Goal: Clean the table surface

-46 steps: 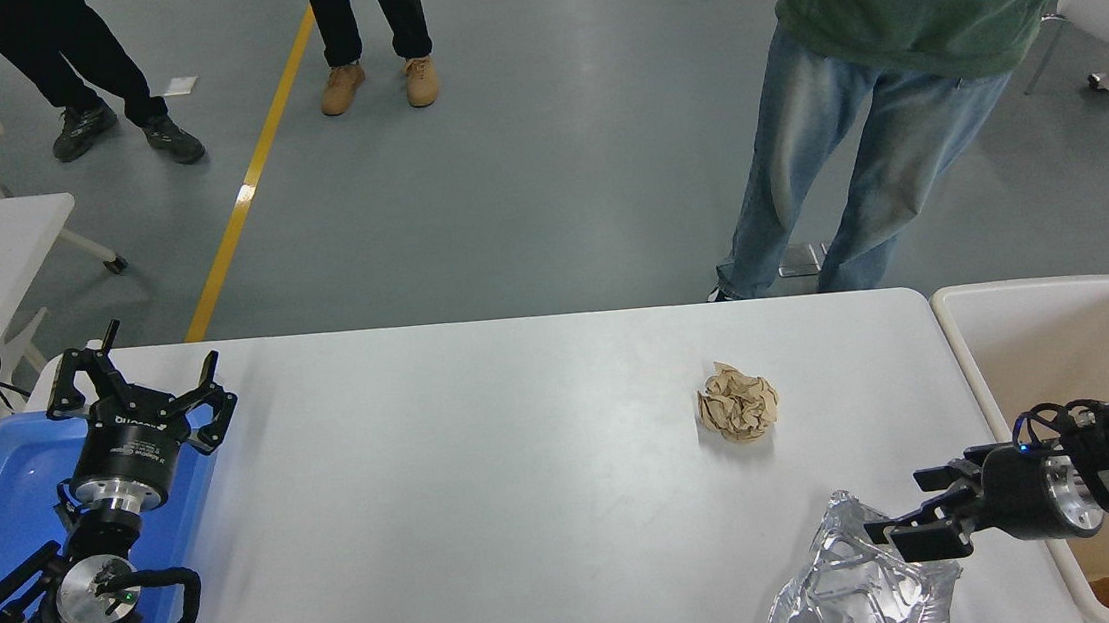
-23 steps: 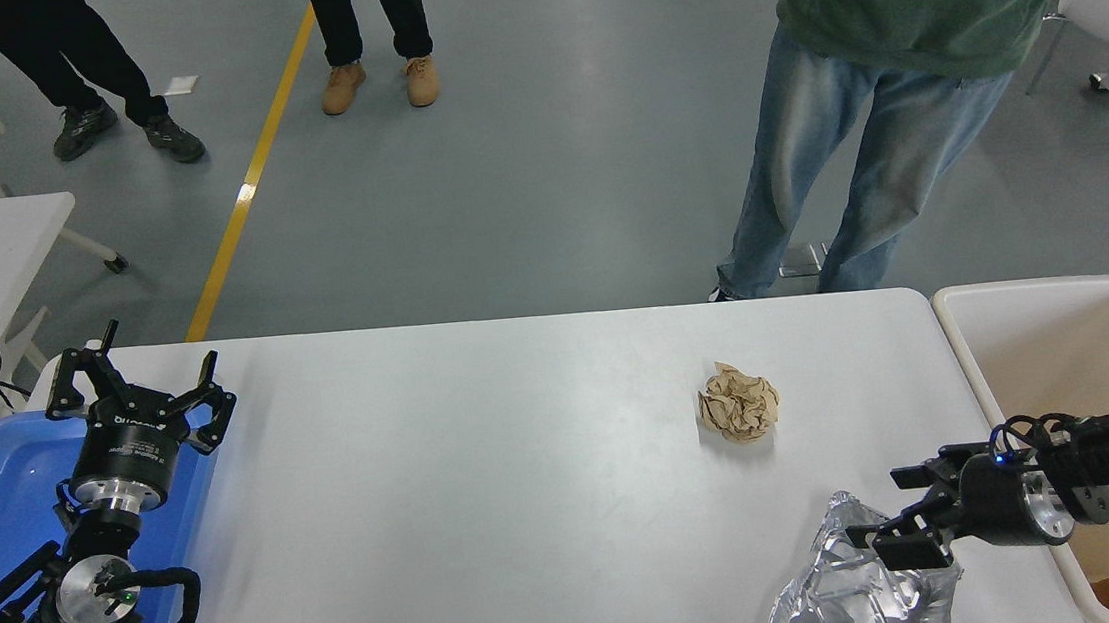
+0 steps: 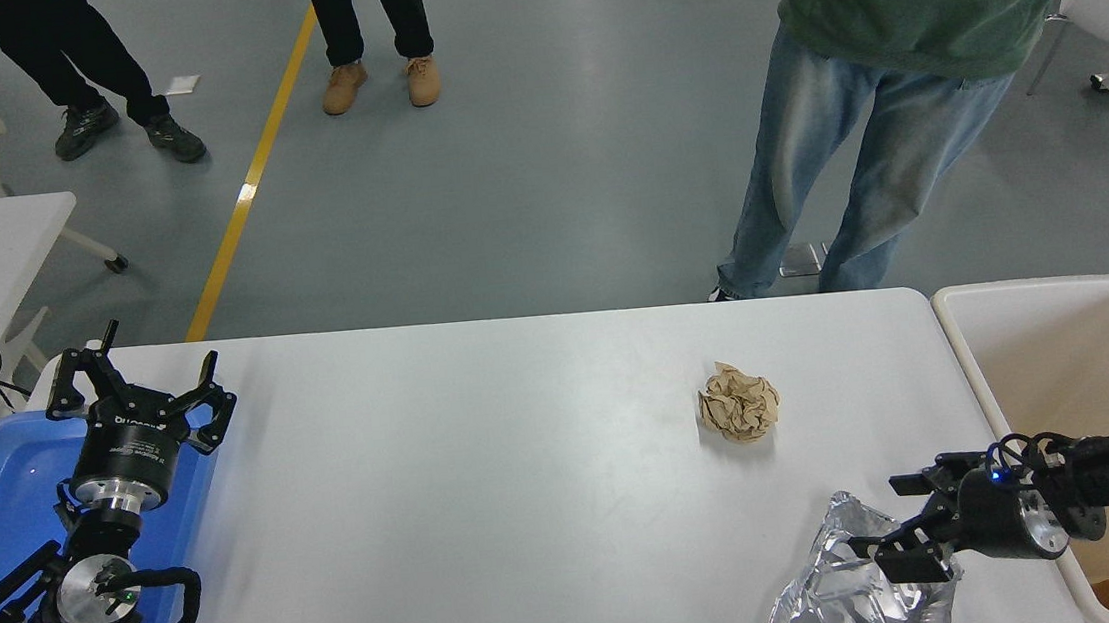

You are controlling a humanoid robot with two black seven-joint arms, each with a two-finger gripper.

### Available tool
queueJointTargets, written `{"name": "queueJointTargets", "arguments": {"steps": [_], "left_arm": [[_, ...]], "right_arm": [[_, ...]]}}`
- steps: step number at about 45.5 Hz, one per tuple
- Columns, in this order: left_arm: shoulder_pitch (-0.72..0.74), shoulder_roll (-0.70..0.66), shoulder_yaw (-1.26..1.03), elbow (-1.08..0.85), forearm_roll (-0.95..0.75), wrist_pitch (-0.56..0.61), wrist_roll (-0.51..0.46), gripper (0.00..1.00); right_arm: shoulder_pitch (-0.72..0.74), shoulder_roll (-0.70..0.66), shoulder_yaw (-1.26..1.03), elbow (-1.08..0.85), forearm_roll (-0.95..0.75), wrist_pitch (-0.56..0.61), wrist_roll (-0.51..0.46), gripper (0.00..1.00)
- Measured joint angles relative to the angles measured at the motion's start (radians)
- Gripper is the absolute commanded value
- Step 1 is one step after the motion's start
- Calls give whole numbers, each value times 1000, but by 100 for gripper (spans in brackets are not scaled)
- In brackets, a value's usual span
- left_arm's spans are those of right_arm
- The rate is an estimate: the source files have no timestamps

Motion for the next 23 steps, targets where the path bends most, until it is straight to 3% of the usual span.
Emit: {"name": "queueJointTargets", "arguments": {"steps": [23], "left_arm": [[0,0,0,0,0,0,0,99]], "right_arm": [[-10,43,-24,-61,6,-34,10,96]]}}
